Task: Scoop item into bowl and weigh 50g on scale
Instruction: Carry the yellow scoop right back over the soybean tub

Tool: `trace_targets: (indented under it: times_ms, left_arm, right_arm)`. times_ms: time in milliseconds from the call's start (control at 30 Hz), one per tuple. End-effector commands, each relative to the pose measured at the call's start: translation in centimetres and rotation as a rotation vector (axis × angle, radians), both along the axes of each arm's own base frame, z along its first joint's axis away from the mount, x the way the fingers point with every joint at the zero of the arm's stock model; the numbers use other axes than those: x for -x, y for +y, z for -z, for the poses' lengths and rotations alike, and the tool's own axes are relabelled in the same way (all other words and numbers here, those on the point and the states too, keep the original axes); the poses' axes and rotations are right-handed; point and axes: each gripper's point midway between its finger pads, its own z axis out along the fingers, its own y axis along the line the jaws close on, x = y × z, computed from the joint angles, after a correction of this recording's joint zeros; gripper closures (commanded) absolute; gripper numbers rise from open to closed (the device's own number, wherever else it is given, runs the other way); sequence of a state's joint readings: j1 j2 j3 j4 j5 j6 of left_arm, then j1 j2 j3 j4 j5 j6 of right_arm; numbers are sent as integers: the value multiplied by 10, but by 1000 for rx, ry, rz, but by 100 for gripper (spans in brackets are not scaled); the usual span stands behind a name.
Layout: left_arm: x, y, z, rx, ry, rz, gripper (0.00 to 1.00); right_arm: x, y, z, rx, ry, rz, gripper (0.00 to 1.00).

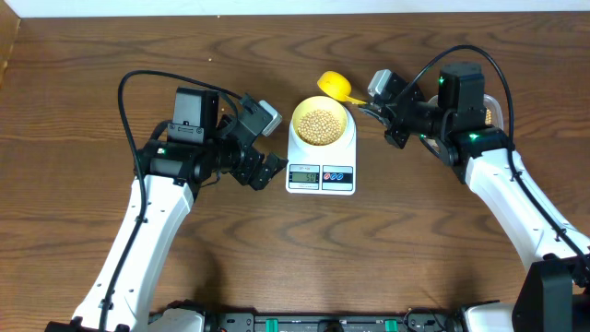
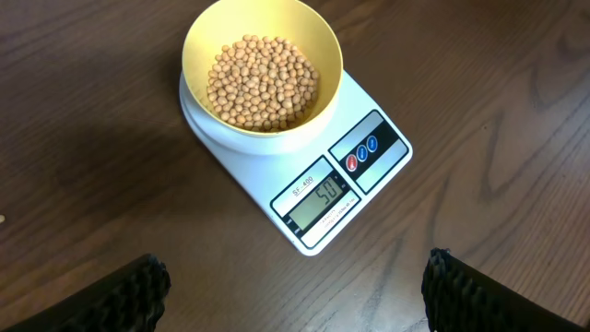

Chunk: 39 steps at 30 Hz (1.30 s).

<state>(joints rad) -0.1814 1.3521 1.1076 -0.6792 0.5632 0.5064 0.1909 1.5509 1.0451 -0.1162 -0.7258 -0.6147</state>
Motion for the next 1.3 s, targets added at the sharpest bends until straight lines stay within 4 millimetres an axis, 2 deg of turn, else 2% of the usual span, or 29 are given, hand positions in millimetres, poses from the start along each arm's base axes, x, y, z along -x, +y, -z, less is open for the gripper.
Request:
trace_targets:
  times_ms: [0,167,267,400,467,633,700,800,900,1000,1200,1267]
  left_arm:
    - [0,-1,-8,8,-27,17,10]
    - [0,-1,-8,7,-27,17,10]
    - [0,-1,-8,7,-27,17,10]
    - [0,-1,-8,7,-27,17,10]
    - [0,-1,-8,8,-27,17,10]
    - [0,-1,-8,7,-27,17,10]
    - [0,-1,-8,7,-27,17,10]
    - [0,-1,-8,7,-27,17,10]
    - [0,-1,-8,7,-27,17,10]
    - [0,-1,-8,7,-27,17,10]
    - [0,-1,-8,7,-27,17,10]
    - [0,-1,-8,8,-27,17,10]
  right_arm:
    - [4,4,-4,-2,-18,-25,99]
    - [-3,-1,-3,20,-29,17,99]
    - [-16,-14,2,3,53,168,99]
    - [-39,-47,7,-30,148,439,99]
    - [-46,-60,4,-61,162,522,99]
    - [-51,-82,-13,-124,156,601,99]
    - [-55,-107,-25,-193,178,715,99]
    - [-55,-131,-36,-283,216,813,99]
    - [-54,-158,-39,-363,269,916,99]
    - [-48,-196,-24,-421,365,1080,99]
    - [-37,-228,-7,-400,425,1197,99]
    - [-27,-250,7,-400,470,1369,98]
